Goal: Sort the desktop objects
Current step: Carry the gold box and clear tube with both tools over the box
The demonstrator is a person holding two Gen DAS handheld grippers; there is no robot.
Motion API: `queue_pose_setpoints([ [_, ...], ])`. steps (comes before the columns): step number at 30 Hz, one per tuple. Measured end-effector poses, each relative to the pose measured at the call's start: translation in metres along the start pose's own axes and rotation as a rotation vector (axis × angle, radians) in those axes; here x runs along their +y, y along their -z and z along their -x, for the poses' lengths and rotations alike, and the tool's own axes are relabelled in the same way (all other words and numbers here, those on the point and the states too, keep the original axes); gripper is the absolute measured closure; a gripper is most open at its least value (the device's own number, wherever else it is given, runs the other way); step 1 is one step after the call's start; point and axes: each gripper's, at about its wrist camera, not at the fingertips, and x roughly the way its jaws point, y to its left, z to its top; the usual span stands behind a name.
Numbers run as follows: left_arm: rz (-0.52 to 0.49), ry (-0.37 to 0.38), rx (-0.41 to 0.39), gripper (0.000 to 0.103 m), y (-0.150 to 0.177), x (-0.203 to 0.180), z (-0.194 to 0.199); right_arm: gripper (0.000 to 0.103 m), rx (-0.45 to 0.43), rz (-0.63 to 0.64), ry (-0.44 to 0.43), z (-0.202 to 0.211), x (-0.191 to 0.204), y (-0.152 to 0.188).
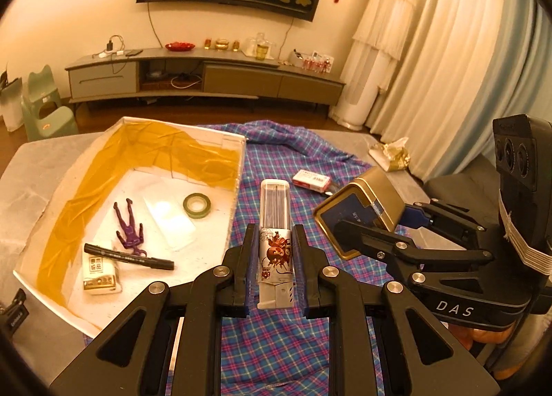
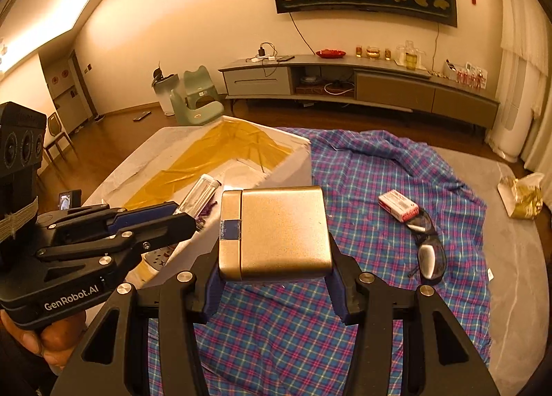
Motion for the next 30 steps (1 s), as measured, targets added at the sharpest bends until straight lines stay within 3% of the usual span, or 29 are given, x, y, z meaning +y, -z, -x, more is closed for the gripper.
queue_pose_setpoints([
  [17,0.178,0.07,-0.021,0.083,-0.012,0.071,0.035,0.051,0.0,0.114,0.001,-0.009,0.068,-0.043],
  [30,0.334,0.069,0.029,0.083,-0.016,0.119,0.02,0.051,0.065,0.22,0.019,-0.05,0.093,-0.067],
])
